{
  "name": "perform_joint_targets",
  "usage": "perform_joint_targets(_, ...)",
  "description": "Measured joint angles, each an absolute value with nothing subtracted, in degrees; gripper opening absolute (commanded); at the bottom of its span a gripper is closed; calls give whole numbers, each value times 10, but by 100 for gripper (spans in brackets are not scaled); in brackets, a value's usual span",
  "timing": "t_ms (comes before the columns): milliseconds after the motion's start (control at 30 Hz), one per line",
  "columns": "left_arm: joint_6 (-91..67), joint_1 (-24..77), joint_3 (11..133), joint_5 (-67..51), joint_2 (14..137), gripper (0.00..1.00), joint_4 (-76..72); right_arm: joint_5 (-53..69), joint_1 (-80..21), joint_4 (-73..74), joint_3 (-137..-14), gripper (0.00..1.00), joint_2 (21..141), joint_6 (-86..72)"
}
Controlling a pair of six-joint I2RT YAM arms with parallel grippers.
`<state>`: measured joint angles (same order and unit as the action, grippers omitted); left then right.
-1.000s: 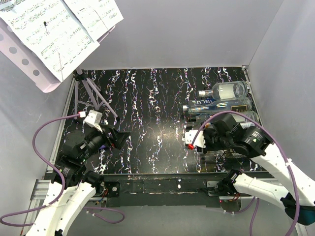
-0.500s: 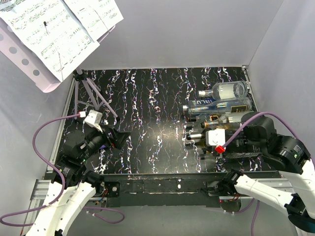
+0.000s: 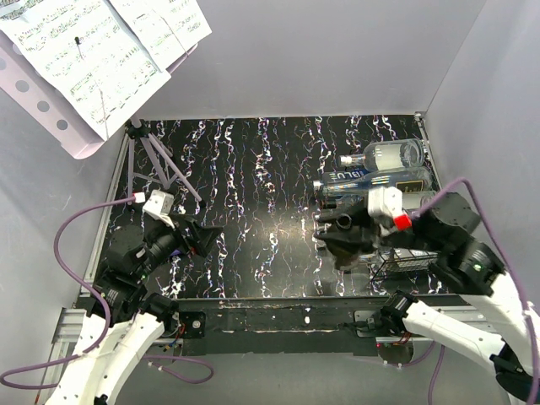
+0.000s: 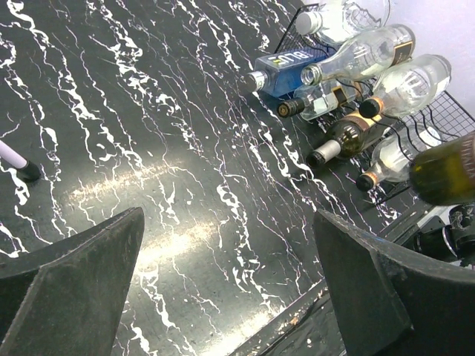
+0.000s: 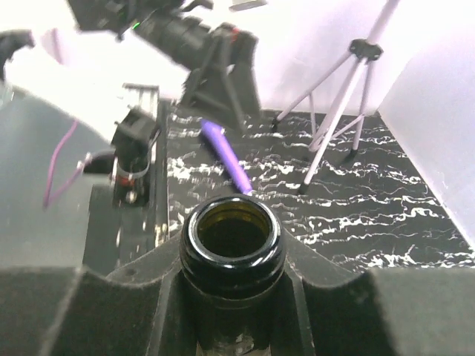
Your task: Take the wine bottle off the wine rack
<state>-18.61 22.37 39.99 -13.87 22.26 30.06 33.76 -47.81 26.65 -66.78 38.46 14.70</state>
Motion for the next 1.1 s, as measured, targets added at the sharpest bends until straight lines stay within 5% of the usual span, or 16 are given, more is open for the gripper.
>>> perform_joint_targets(400,-186,224,400,-112,169,98,300,159,-481,-266,-483,1,622,-100)
perform_joint_targets(700,-186,224,400,-99,156,98,300,134,-481,-562,-545,1,879,-60)
perform_joint_targets(1100,-186,224,400,-96,155,98,300,137,-481,-663,-650,1,1093,-27)
